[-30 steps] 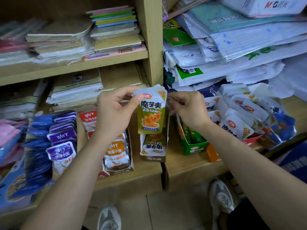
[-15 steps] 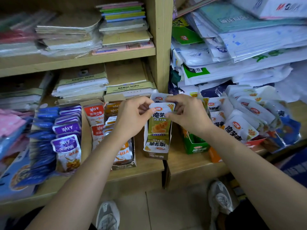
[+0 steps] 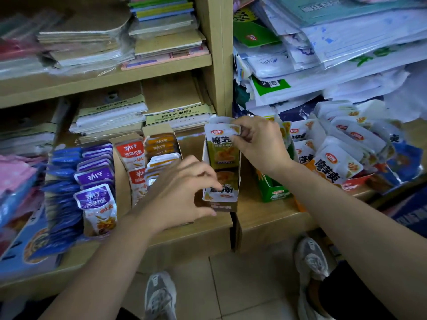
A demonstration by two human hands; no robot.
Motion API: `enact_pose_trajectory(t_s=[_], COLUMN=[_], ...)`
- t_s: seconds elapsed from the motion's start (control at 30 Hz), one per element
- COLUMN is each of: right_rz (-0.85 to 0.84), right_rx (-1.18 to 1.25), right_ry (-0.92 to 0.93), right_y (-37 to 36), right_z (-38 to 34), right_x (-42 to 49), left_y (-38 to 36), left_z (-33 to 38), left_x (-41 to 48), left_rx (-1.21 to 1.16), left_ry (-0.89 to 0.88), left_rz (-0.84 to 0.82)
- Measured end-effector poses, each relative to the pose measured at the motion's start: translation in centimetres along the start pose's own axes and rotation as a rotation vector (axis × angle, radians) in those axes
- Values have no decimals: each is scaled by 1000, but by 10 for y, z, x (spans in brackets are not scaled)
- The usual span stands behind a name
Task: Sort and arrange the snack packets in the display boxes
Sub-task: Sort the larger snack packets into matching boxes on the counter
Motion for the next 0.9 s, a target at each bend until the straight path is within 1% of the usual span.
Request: enact_pose_trajectory(t_s=[0.1,0.2,0.27,0.37,0.43,0.5,0.57,0.63,0.7,0.73,0.8,0.87,0.9], right_rz=[-44,-65,-50,-7,20,22,-81,-210,-252,-234,-161,-98,-83], right_rx=[22,42,59,184,285,368,371,222,44,6,11,7,3], right_ry=[0,-22,-36,-119,-181,-190,-157,-83,8,32,81,138,139], right_y=[-1,0,2,7,9,11,11,7,-2,-6,-10,-5,-2], right_z=[1,1,1,3,3,2,-5,-11,-13,-13,-13,-14,-13], right_x=[-2,-2,-3,-3,-5,-8,-15,-22,-27,-28,-28,-25,-23], left_y=[-4,4,9,14,16,15,15,15,15,15,15,16,18], left_z=[-2,-5,-7,-10,-11,-10,-8,-3,4,7,10,6,3], left_x=[-1,1,3,9,14,19,24,29,33,34,36,33,31], left_rx=[-16,-96,-166,-276,-403,-592,-784,-917,-1007,-1044,-1062,-975,-873], left_ry=[-21,96,212,420,605,771,862,874,835,807,744,671,617], left_rz=[32,180,322,499,527,497,494,500,479,458,394,350,336])
Point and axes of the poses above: each hand's wrist, its own x-axis towards the middle knuckle, its own y-axis out of the back of the hand, z = x × y, the point moved 2 cm from there along x, towards the middle knuckle, and after that the axes turned 12 degrees about x, right-handed, at the moved point
